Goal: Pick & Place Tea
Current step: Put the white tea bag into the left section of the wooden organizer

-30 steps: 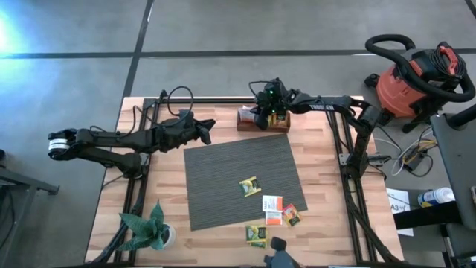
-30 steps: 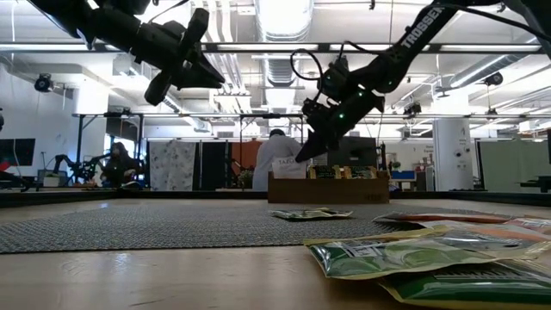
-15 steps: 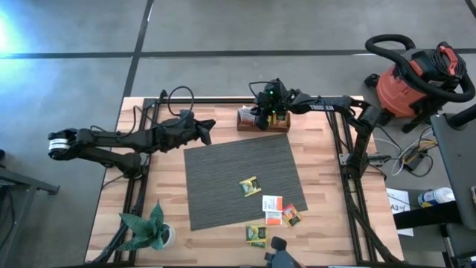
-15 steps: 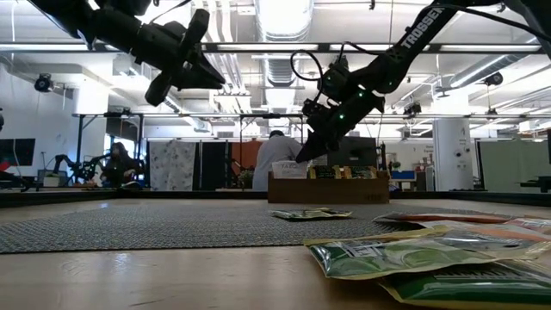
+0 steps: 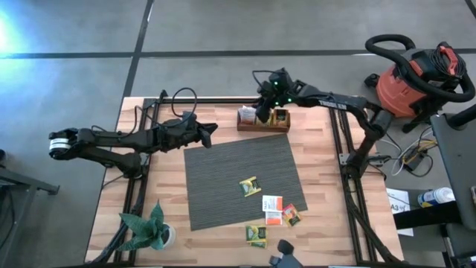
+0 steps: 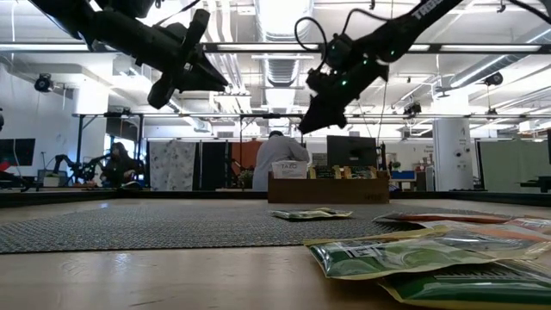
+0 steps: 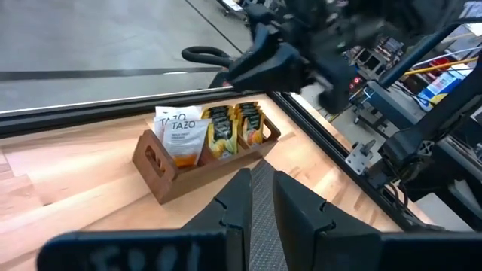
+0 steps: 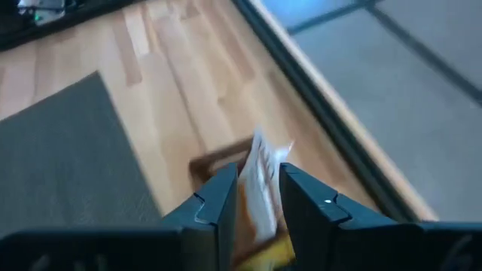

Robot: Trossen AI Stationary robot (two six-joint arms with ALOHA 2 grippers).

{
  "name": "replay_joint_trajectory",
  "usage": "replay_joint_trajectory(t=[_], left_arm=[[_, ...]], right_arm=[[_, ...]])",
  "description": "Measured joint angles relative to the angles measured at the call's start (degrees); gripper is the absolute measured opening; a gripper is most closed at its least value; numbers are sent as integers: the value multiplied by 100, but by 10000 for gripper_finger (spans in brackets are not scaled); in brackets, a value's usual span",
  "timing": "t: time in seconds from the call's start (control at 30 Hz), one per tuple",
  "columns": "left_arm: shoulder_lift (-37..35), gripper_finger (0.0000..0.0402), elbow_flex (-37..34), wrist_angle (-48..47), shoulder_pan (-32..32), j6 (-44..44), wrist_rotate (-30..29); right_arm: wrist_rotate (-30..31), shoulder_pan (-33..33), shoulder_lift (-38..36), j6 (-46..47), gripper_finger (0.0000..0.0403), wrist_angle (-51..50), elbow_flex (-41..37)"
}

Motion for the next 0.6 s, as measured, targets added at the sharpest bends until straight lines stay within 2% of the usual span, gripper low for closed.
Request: replay_joint_trajectory(t=[0.3,0.4,0.6], left_arm=[[0,51,-2,-28,-2,47,0],[0,51,-6,-26,-2,48,18],[2,51,-140,-41,-2,177,521]], right_arm=[[-25,279,-702,81,78,-1850,-215],[-27,551,-924,289,75,-2341,-343],[-43,1369,-1425,1059,81,-2721,-941]])
